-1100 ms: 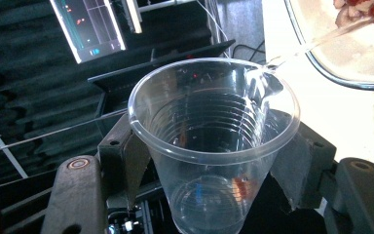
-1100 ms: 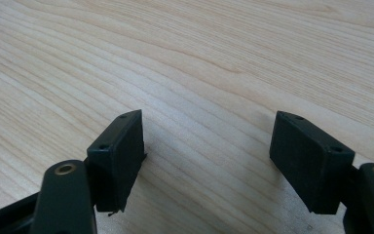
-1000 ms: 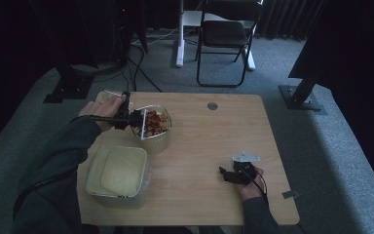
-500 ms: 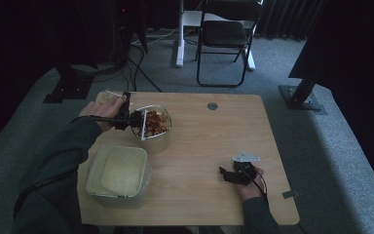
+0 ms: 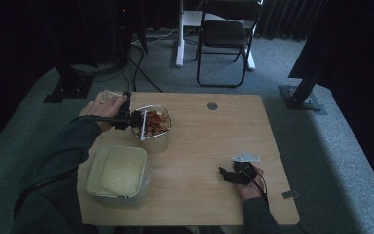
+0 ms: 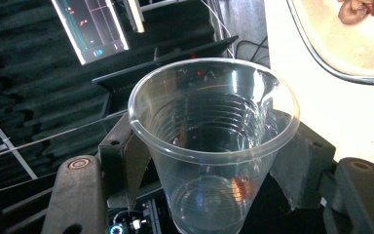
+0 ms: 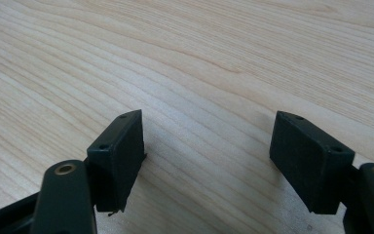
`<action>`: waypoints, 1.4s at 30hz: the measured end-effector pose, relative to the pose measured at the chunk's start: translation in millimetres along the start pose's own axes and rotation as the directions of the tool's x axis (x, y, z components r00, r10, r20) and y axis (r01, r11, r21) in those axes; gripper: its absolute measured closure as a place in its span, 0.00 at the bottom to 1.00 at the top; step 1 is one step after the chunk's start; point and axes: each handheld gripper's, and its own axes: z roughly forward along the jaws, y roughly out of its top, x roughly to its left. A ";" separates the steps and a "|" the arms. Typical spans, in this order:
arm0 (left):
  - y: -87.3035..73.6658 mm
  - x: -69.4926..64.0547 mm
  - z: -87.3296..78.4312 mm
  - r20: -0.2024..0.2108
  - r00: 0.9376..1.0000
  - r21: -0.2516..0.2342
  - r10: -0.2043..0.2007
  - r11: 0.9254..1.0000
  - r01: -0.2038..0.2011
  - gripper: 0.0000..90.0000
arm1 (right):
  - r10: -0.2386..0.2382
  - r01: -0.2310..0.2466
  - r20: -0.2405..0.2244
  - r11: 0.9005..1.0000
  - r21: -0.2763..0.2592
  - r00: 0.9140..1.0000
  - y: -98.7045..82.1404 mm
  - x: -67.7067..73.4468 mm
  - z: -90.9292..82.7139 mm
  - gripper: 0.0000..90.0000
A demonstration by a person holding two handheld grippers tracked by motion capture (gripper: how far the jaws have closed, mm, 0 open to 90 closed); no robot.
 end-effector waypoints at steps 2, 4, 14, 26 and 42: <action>-0.3 -0.1 0.2 0.000 1.000 0.001 0.003 1.000 -0.003 0.40 | -0.001 0.001 0.000 1.000 0.000 1.000 0.0 0.0 0.0 0.31; -1.3 -0.2 0.5 0.000 1.000 0.004 0.003 1.000 -0.003 0.40 | -0.001 0.001 0.000 1.000 0.000 1.000 0.0 -0.1 0.0 0.31; -1.8 -2.4 -1.4 -0.002 1.000 -0.005 -0.002 1.000 0.002 0.40 | -0.001 0.001 0.000 1.000 0.000 1.000 0.0 -0.1 0.0 0.31; -5.3 -1.0 -1.4 -0.001 1.000 0.004 -0.020 1.000 0.020 0.41 | -0.001 0.001 0.000 1.000 0.000 1.000 0.0 -0.1 0.0 0.31; -1.3 -0.7 -4.3 -0.006 1.000 -0.009 -0.025 1.000 0.025 0.41 | -0.001 0.001 0.000 1.000 0.000 1.000 0.0 -0.1 0.0 0.31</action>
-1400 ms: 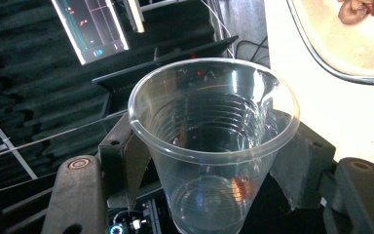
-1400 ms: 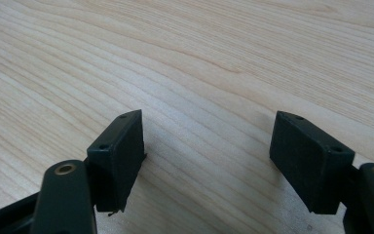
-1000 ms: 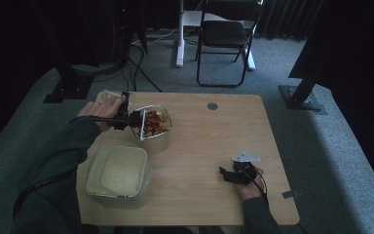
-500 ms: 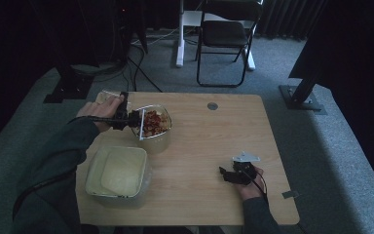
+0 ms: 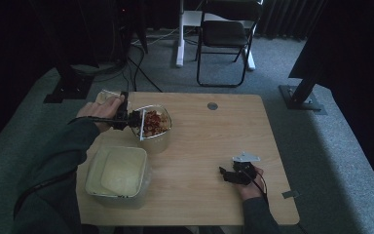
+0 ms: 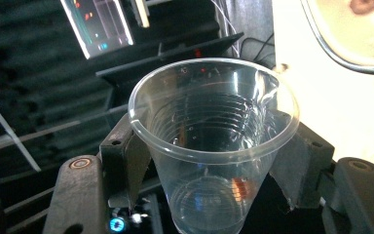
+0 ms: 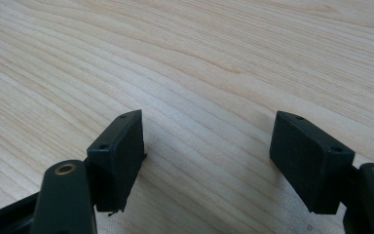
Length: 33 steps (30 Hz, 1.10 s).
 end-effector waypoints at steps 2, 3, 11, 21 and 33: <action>-1.0 3.7 1.8 -0.016 0.999 0.010 -0.044 0.999 0.044 0.41 | 0.000 0.000 0.000 1.000 0.000 1.000 0.0 0.0 0.0 0.31; -1.1 3.4 2.1 -0.013 0.999 0.008 -0.039 0.999 0.039 0.41 | 0.000 0.000 0.000 1.000 0.000 1.000 0.0 0.0 0.0 0.31; 0.8 3.1 0.0 0.010 1.000 0.002 -0.014 1.000 0.014 0.42 | 0.000 0.000 0.000 1.000 0.000 1.000 0.0 0.0 0.0 0.31; 4.3 4.9 -0.2 0.016 1.000 -0.008 -0.018 1.000 0.018 0.43 | 0.001 -0.001 0.000 1.000 0.000 1.000 0.0 0.0 0.0 0.31; 2.0 14.0 -1.9 0.046 0.988 -0.033 -0.147 0.988 0.148 0.44 | 0.000 0.000 0.000 1.000 0.000 1.000 0.0 0.0 0.0 0.31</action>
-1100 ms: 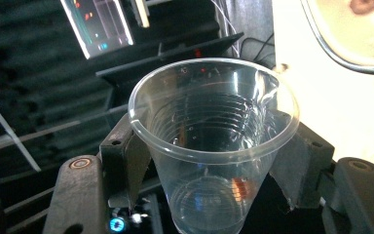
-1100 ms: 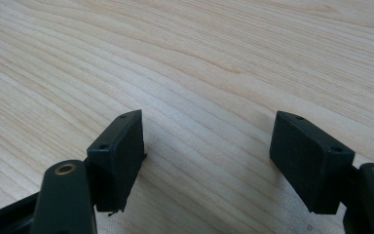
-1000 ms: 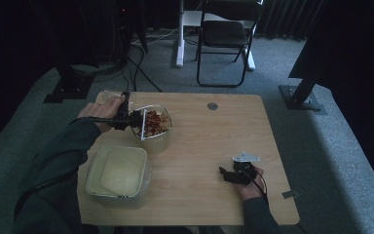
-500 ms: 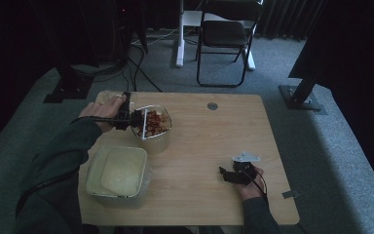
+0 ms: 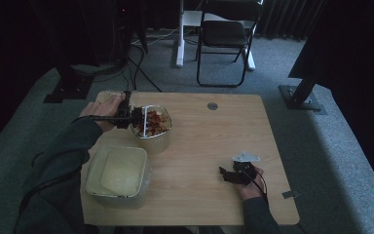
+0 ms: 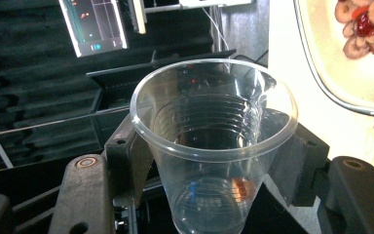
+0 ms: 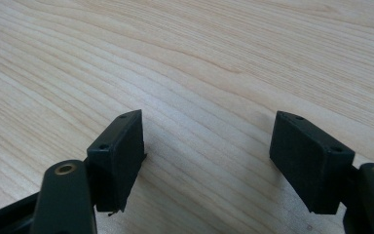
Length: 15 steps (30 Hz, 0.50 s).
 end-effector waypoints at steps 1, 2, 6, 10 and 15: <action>-0.6 2.5 -0.9 0.027 0.999 -0.016 -0.038 0.999 0.038 0.44 | 0.000 0.000 0.000 1.000 0.000 1.000 0.0 0.0 0.0 0.31; -2.1 6.6 -2.3 0.063 0.994 -0.039 -0.086 0.995 0.088 0.43 | 0.000 0.000 0.000 1.000 0.000 1.000 0.0 0.0 0.0 0.31; -10.5 19.9 -6.8 0.184 0.946 -0.095 -0.268 0.953 0.288 0.43 | 0.000 0.000 0.000 1.000 0.000 1.000 0.0 0.0 0.0 0.31; -20.1 30.6 -12.6 0.274 0.879 -0.127 -0.390 0.891 0.436 0.43 | -0.001 0.001 0.000 1.000 0.000 1.000 0.0 0.0 0.0 0.31; -40.1 40.4 -14.6 0.458 0.701 -0.155 -0.546 0.728 0.668 0.42 | -0.001 0.001 0.001 1.000 0.000 1.000 0.0 0.0 0.0 0.31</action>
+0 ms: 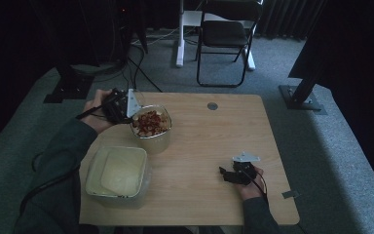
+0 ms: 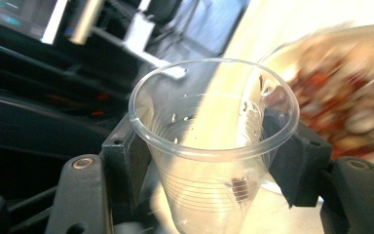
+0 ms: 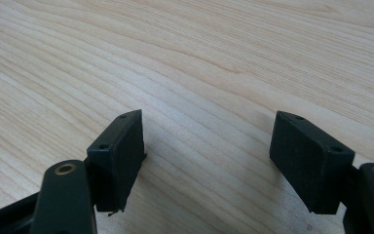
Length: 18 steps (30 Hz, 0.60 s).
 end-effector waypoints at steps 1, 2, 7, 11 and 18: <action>-2.1 2.8 -2.0 0.022 0.999 -0.017 -0.036 0.999 0.037 0.42 | 0.000 0.000 0.000 1.000 0.000 1.000 0.0 0.0 0.0 0.31; -5.2 6.2 -3.8 0.045 0.996 -0.040 -0.076 0.996 0.078 0.42 | 0.000 0.000 0.000 1.000 0.000 1.000 0.0 0.0 0.0 0.31; -20.3 16.4 -10.1 0.104 0.977 -0.075 -0.188 0.978 0.196 0.42 | 0.000 0.000 0.000 1.000 0.000 1.000 0.0 0.0 0.0 0.31; -28.5 19.1 -15.9 0.121 0.966 -0.092 -0.231 0.966 0.242 0.42 | 0.000 0.000 0.000 1.000 0.000 1.000 0.0 0.0 0.0 0.31; -34.1 20.2 -26.1 0.144 0.948 -0.124 -0.284 0.945 0.302 0.41 | 0.001 -0.001 0.000 1.000 0.000 1.000 0.0 0.0 0.0 0.31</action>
